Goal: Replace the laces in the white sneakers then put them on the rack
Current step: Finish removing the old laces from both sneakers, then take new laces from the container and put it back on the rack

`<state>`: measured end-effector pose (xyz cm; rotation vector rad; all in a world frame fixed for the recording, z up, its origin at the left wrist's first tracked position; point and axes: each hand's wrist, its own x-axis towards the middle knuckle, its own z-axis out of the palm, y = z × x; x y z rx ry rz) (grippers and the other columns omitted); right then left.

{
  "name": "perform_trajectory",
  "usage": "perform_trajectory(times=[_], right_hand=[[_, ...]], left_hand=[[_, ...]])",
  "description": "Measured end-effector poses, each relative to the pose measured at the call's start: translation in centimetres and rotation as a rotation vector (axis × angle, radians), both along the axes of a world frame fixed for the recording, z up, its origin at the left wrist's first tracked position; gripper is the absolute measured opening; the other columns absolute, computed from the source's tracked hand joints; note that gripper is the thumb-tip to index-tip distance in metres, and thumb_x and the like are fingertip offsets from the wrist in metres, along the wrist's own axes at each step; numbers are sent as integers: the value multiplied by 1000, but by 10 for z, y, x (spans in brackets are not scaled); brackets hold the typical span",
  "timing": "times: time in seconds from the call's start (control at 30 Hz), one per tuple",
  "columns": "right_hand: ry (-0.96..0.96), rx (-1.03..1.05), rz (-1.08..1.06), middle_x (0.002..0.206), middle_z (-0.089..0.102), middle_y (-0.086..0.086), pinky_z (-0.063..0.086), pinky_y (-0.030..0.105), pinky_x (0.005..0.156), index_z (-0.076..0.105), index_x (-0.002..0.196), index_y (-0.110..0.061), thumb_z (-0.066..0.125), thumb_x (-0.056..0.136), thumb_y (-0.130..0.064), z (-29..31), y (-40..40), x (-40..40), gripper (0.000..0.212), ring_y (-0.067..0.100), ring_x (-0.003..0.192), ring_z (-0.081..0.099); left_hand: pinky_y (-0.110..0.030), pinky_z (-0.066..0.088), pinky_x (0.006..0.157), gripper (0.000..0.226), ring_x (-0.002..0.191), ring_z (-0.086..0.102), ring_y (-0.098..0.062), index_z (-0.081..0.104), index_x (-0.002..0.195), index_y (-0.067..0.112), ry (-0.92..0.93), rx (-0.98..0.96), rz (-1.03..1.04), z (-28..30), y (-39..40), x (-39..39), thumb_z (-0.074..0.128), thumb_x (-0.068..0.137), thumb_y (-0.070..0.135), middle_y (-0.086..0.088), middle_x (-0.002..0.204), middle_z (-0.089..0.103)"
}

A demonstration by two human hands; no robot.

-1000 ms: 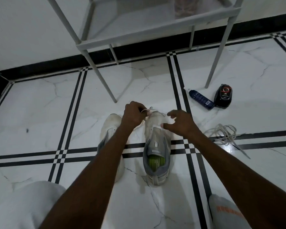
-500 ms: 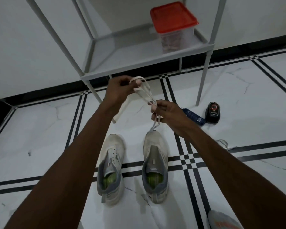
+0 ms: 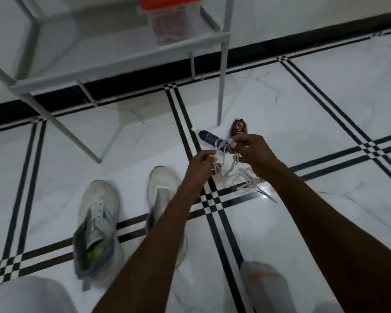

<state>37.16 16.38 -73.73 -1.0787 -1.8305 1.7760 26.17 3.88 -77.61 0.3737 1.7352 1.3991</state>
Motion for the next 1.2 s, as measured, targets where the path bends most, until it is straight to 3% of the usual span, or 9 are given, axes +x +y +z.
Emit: perform_trajectory(times=[0.13, 0.27, 0.37, 0.47, 0.63, 0.83, 1.0, 1.1, 1.2], right_hand=[[-270, 205, -13, 91, 76, 8, 48, 25, 70, 78, 93, -17, 68, 90, -9, -36, 14, 29, 13, 21, 88, 71], [-582, 502, 120, 109, 75, 7, 44, 22, 86, 79, 104, -9, 66, 89, -9, -52, 19, 40, 20, 21, 104, 69], [-694, 550, 163, 112, 73, 13, 46, 24, 90, 77, 105, -3, 66, 86, -7, -54, 20, 44, 22, 27, 107, 67], [-763, 572, 209, 118, 70, 18, 47, 34, 100, 73, 110, 2, 64, 85, -7, -52, 17, 39, 28, 29, 111, 64], [-611, 605, 145, 129, 63, 17, 40, 29, 102, 68, 123, -4, 68, 88, -9, -44, 1, 19, 35, 28, 121, 57], [-502, 354, 256, 104, 75, 13, 54, 46, 94, 78, 99, -4, 65, 94, -27, -36, -47, -12, 26, 28, 96, 70], [-462, -374, 399, 114, 67, 11, 63, 43, 76, 56, 127, -19, 78, 83, -40, -41, -110, -39, 54, 23, 100, 66], [-413, -466, 449, 111, 68, 6, 61, 47, 80, 52, 134, -25, 80, 82, -39, -50, -142, -58, 61, 24, 100, 68], [-406, -494, 438, 118, 67, 8, 61, 49, 81, 49, 140, -28, 82, 79, -40, -58, -159, -78, 70, 26, 106, 67]], left_hand=[[-46, 56, 96, 24, 104, 68, -25, 61, 116, 24, -4, -139, -169, -29, 27, 48, 47, 98, 16, -10, 116, 69], [-18, 46, 85, 33, 111, 64, -22, 65, 126, 9, 332, -234, -301, -43, 30, 66, 54, 96, 11, -9, 125, 67], [-35, 47, 99, 28, 110, 60, -27, 75, 101, 10, 619, -270, -273, -62, 27, 64, 63, 81, 25, -13, 109, 70], [-30, 46, 91, 29, 109, 54, -24, 69, 103, 9, 595, -283, -218, -68, 23, 64, 68, 81, 27, -11, 110, 63], [-20, 45, 75, 25, 96, 61, -16, 61, 120, 6, 386, -186, -138, -40, 10, 56, 55, 97, 10, 0, 107, 64], [-33, 53, 89, 20, 97, 66, -23, 67, 113, 5, 547, -142, 176, -19, -41, -1, 61, 95, 7, -8, 106, 69], [-36, 49, 90, 28, 106, 60, -26, 66, 116, 15, 849, -460, 258, -8, -116, -46, 64, 91, 26, -7, 113, 66], [-43, 49, 101, 54, 117, 60, -30, 64, 128, 21, 623, -609, 128, -12, -151, -62, 65, 83, 52, -9, 127, 64], [-30, 43, 107, 61, 129, 55, -27, 60, 138, 14, 432, -483, 132, -19, -173, -65, 70, 85, 42, -11, 140, 58]])
